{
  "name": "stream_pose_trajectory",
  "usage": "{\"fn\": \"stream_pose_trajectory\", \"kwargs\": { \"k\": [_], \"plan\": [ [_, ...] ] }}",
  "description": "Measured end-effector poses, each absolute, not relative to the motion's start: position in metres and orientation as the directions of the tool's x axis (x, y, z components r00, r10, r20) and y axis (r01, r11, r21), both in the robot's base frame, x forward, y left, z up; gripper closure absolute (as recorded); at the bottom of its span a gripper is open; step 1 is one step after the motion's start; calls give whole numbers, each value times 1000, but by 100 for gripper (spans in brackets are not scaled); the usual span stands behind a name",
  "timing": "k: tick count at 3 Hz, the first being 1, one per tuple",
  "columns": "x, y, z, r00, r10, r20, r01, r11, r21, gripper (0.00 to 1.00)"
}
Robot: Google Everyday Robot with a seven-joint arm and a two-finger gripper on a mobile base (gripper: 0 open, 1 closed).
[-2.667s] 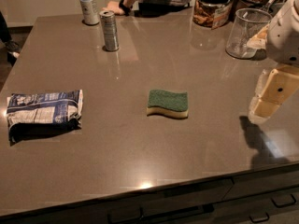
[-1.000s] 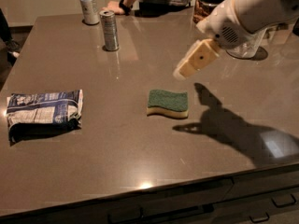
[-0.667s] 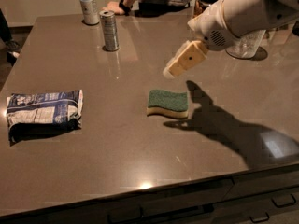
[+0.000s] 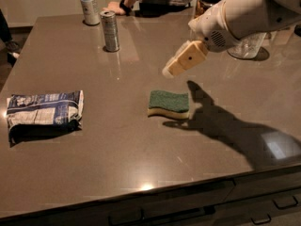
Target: Move redbull can near sponge
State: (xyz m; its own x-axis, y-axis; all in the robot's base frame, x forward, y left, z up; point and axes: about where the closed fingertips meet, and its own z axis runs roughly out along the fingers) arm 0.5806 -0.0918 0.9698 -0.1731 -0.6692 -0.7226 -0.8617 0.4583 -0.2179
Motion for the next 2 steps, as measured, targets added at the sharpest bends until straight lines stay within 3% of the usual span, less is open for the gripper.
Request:
{"fn": "stream_pose_trajectory", "kwargs": {
  "k": [2],
  "plan": [
    [628,-41,944,-196,-577,-793,-871,473,-129,0]
  ]
}}
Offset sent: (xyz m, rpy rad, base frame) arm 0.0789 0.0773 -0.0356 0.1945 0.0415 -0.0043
